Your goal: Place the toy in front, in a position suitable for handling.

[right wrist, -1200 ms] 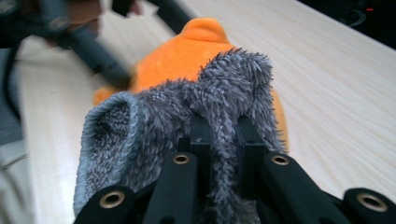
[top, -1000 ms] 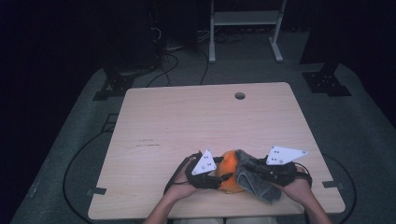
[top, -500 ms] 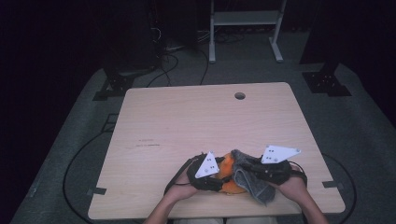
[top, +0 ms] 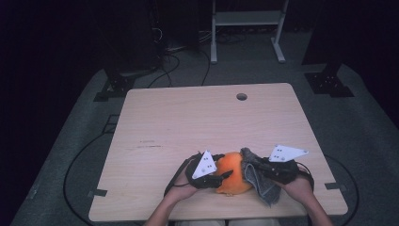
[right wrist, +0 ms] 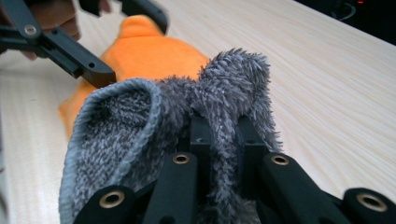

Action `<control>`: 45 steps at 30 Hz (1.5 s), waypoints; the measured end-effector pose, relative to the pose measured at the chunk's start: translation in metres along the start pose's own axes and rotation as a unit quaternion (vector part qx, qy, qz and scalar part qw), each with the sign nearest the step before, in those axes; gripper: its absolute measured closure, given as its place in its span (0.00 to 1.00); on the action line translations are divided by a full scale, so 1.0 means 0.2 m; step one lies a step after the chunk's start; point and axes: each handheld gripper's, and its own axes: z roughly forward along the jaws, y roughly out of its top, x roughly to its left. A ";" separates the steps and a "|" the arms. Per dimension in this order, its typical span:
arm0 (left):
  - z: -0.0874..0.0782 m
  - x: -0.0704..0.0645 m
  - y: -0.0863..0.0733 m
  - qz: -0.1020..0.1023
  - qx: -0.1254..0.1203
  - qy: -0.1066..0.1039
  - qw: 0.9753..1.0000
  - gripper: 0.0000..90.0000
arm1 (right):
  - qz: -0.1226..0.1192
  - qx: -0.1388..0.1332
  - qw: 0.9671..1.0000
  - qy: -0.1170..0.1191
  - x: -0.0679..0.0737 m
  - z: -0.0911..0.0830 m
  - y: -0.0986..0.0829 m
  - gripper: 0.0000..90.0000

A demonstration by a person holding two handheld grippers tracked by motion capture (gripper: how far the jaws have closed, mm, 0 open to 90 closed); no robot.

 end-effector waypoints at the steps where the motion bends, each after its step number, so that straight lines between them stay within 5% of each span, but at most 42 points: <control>1: 0.00 0.01 -0.01 -0.002 0.007 0.005 1.000 0.49 | 0.001 0.002 1.000 -0.004 0.00 -0.01 0.00 0.89; 3: 0.00 0.04 -0.03 -0.013 0.023 0.022 0.999 0.51 | 0.003 -0.013 1.000 0.005 0.01 -0.04 0.00 0.89; 7: 0.00 0.06 -0.04 -0.030 0.019 0.028 0.999 0.49 | -0.046 -0.021 0.998 0.038 0.13 -0.02 0.06 0.89; 9: -0.03 0.06 -0.03 -0.023 -0.006 0.030 0.999 0.44 | -0.059 -0.003 0.998 0.032 0.16 0.04 0.06 0.89; 12: -0.06 0.06 -0.01 -0.013 -0.049 0.016 0.999 0.46 | -0.047 -0.009 0.999 0.024 0.14 0.07 0.04 0.89; 14: -0.03 0.05 -0.02 0.014 -0.013 0.020 1.000 0.55 | -0.043 -0.011 0.999 0.013 0.12 0.07 0.03 0.89; 20: 0.01 0.07 -0.04 -0.002 0.011 0.052 0.999 0.59 | -0.025 0.011 0.998 -0.059 0.04 0.04 -0.02 0.89; 24: 0.02 0.09 -0.06 -0.021 0.016 0.064 0.998 0.58 | -0.048 -0.015 0.998 -0.028 0.12 0.01 0.01 0.89; 27: 0.00 0.10 -0.06 -0.017 0.003 0.063 0.998 0.53 | -0.082 0.001 0.996 -0.020 0.19 0.08 0.03 0.89; 29: -0.03 0.11 -0.06 -0.023 -0.020 0.052 0.998 0.52 | -0.066 -0.002 0.998 -0.021 0.16 0.09 0.02 0.89; 34: 0.01 0.10 -0.06 -0.012 0.008 0.050 0.999 0.58 | -0.053 -0.001 0.997 -0.053 0.12 0.05 0.00 0.89; 38: 0.02 0.11 -0.07 -0.027 0.014 0.062 0.998 0.58 | -0.089 -0.019 0.996 -0.011 0.24 0.05 0.03 0.89; 41: 0.02 0.12 -0.08 -0.028 0.023 0.067 0.997 0.58 | -0.142 0.007 0.990 0.009 0.34 0.13 0.04 0.89; 45: 0.03 0.13 -0.10 -0.032 0.031 0.073 0.996 0.58 | -0.133 0.013 0.991 -0.004 0.30 0.13 0.02 0.89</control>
